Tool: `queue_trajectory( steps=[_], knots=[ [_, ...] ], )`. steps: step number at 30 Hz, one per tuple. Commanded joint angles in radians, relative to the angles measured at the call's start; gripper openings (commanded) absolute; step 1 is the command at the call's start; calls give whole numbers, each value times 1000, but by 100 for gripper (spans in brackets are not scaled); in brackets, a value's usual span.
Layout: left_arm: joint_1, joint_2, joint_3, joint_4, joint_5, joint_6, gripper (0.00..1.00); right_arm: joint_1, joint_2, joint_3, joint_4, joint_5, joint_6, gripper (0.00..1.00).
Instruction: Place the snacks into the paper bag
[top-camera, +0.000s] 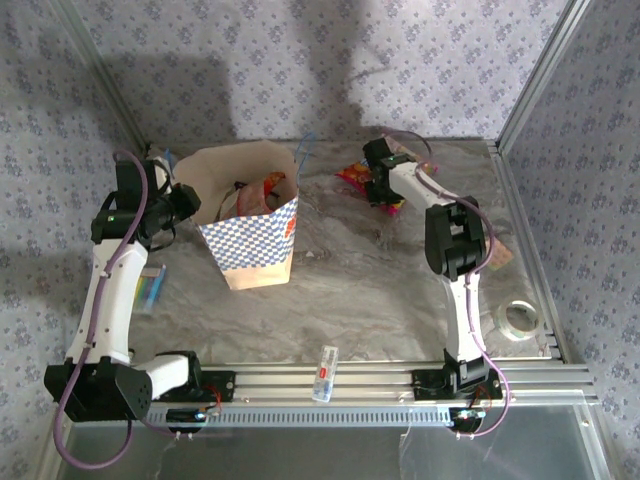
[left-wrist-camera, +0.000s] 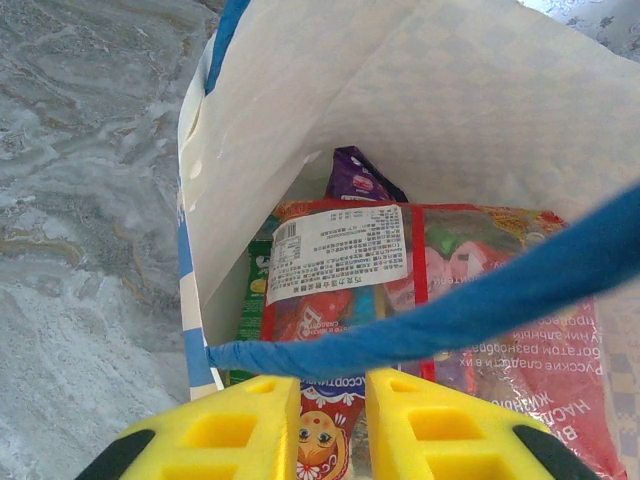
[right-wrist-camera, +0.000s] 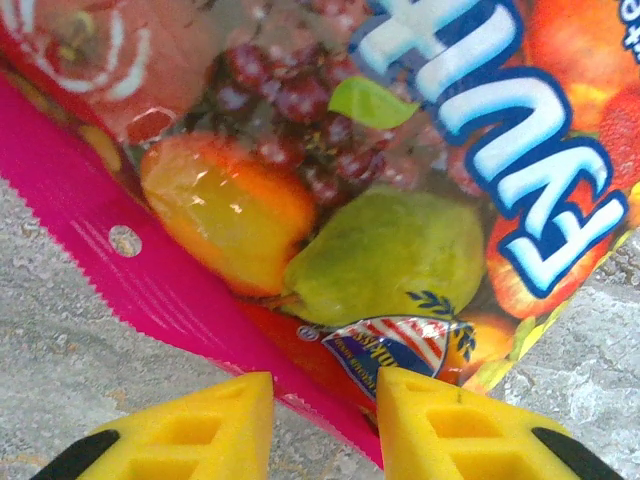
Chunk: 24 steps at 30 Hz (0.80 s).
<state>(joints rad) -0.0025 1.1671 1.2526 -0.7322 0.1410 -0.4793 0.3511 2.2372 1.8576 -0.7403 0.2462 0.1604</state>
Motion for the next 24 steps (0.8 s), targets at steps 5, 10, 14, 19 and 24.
queue_trajectory(
  steps=[5,10,14,19,24],
  knots=[
    [-9,12,-16,-48,-1,19,25,36,0,-14,-59,67,-21,35],
    [-9,6,-15,-55,-3,25,25,33,-1,-33,-57,62,-19,36],
    [-9,2,-18,-54,-6,25,25,33,1,-37,-57,69,-27,37],
    [-9,2,-16,-53,-5,22,26,31,24,-14,-53,93,-46,23],
    [-10,-5,-7,-60,-3,19,26,30,37,13,-77,96,-70,0]
  ],
)
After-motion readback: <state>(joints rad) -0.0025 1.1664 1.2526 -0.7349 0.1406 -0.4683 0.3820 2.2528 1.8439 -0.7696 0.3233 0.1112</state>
